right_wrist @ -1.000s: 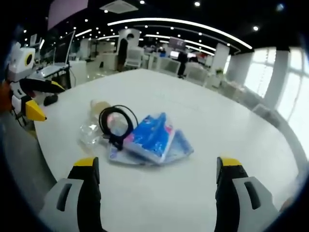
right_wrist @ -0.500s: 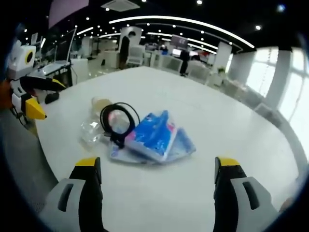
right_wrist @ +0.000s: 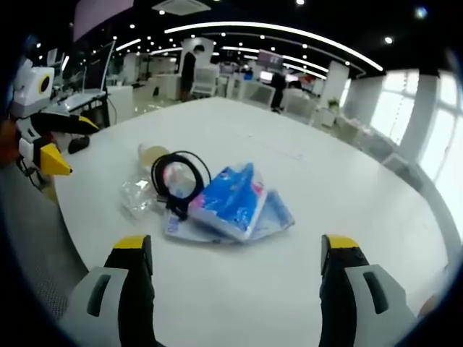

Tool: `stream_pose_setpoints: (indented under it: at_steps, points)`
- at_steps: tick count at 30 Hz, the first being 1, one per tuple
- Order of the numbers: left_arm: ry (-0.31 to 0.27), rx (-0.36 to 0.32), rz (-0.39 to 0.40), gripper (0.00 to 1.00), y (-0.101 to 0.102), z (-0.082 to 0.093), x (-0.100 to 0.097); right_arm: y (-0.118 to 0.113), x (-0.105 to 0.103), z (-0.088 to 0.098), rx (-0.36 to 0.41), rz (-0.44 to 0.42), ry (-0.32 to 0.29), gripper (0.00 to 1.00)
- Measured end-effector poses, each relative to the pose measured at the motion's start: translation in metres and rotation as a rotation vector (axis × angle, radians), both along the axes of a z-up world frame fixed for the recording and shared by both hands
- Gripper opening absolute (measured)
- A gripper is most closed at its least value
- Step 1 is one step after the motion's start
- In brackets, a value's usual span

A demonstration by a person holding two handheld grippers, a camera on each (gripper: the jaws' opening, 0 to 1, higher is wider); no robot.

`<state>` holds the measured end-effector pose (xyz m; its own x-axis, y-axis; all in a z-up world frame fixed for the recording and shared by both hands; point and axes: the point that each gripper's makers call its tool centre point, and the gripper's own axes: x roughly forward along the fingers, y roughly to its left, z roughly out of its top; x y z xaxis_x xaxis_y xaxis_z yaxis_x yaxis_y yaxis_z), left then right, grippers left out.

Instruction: Arrange the tabletop items into an orderly group along one side of the table until the central work area is clear of visible clutter.

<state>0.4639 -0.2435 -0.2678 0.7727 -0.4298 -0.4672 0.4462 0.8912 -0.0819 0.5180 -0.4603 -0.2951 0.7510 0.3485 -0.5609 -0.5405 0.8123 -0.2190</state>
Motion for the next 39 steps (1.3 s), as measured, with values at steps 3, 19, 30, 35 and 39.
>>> stream_pose_setpoints:
  at_steps: [3, 19, 30, 35, 39]
  points:
    - [0.003, 0.009, 0.003, 0.8, 0.001, -0.002, 0.0, -0.002, 0.001, 0.0, 0.009, -0.01, 0.004, 0.95]
    - [0.005, 0.001, -0.001, 0.79, 0.002, -0.002, 0.0, -0.002, -0.001, -0.003, 0.0, -0.006, 0.02, 0.93]
    - [0.042, 0.003, -0.032, 0.78, -0.006, -0.01, -0.004, -0.001, -0.002, -0.007, 0.001, 0.001, 0.041, 0.92]
    - [0.039, 0.004, -0.046, 0.78, -0.009, -0.009, -0.006, -0.002, -0.002, -0.007, 0.007, -0.004, 0.044, 0.91]
    - [0.033, -0.052, -0.055, 0.78, -0.01, -0.002, -0.007, -0.003, -0.003, -0.006, 0.007, -0.006, 0.04, 0.91]
